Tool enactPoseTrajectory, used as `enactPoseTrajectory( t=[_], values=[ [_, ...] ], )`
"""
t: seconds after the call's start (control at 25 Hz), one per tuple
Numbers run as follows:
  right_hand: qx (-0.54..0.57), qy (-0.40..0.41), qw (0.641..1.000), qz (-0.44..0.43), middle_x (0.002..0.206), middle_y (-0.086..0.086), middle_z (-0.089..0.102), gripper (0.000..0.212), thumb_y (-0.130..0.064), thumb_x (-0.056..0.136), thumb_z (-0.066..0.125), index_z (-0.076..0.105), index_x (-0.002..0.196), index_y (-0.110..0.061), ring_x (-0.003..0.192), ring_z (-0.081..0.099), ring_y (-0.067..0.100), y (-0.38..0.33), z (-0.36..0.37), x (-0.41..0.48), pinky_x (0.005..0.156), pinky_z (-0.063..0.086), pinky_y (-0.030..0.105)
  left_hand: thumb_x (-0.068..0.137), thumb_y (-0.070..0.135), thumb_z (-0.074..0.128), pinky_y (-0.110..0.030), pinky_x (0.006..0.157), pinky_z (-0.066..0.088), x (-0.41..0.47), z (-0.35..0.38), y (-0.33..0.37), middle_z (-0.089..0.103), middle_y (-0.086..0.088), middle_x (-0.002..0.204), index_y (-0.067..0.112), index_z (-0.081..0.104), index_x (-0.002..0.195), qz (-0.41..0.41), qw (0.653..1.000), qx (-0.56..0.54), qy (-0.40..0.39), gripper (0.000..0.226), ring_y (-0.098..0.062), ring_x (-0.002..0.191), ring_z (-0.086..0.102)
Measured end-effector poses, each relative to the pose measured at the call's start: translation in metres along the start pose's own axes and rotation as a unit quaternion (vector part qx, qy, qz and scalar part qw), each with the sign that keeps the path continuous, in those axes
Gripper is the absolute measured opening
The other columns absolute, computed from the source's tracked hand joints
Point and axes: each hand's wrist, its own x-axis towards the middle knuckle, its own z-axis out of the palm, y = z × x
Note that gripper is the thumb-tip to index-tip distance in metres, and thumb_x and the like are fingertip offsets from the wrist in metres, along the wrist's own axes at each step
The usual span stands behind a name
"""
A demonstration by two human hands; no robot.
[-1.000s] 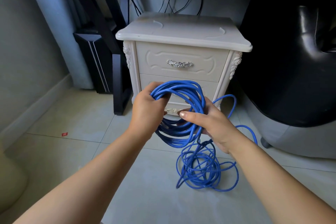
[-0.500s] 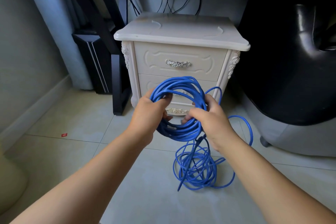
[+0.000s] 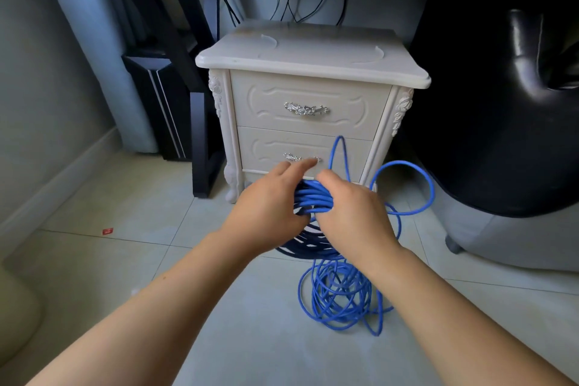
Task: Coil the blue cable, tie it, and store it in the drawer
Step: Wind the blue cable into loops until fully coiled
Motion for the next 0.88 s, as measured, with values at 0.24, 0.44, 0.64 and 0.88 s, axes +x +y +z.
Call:
enactPoseTrajectory(
  t=[0.24, 0.44, 0.64, 0.88],
  values=[
    [0.261, -0.067, 0.958, 0.096, 0.081, -0.007, 0.061, 0.031, -0.028, 0.077, 0.069, 0.048, 0.101, -0.029, 0.074, 0.056, 0.017, 0.002, -0.006, -0.004, 0.068, 0.046, 0.032, 0.072, 0.006, 0.054, -0.033, 0.058, 0.041, 0.005, -0.005, -0.008, 0.053, 0.011, 0.065, 0.020, 0.057, 0.082, -0.034, 0.984, -0.115, 0.130, 0.017, -0.015, 0.064, 0.047],
    [0.419, -0.170, 0.885, 0.108, 0.104, 0.011, 0.069, 0.047, -0.040, 0.067, 0.076, 0.061, 0.110, -0.030, 0.101, 0.066, 0.026, 0.025, -0.015, 0.001, 0.094, 0.050, 0.040, 0.082, 0.003, 0.063, -0.026, 0.055, 0.036, 0.012, -0.011, -0.007, 0.053, 0.010, 0.056, 0.023, 0.060, 0.077, -0.134, 0.937, -0.253, 0.200, 0.021, -0.009, 0.054, 0.043],
    [0.412, -0.191, 0.878, 0.151, 0.091, 0.002, 0.071, 0.043, -0.043, 0.066, 0.080, 0.061, 0.100, -0.026, 0.083, 0.069, 0.015, 0.022, -0.015, 0.002, 0.071, 0.056, 0.031, 0.087, 0.010, 0.064, -0.033, 0.056, 0.035, 0.013, -0.011, -0.001, 0.046, 0.007, 0.051, 0.020, 0.060, 0.074, -0.210, 0.867, -0.391, 0.228, 0.017, -0.020, 0.054, 0.039],
    [0.597, 0.001, 0.767, 0.235, 0.049, 0.006, 0.052, 0.010, -0.010, 0.088, 0.065, 0.056, 0.084, -0.010, 0.056, 0.061, 0.029, 0.019, -0.001, 0.011, 0.073, 0.057, 0.045, 0.090, 0.023, 0.068, -0.030, 0.060, 0.044, 0.005, -0.007, 0.015, 0.053, 0.003, 0.060, 0.017, 0.061, 0.093, -0.257, 0.838, -0.470, 0.101, 0.010, -0.016, 0.058, 0.054]
  ],
)
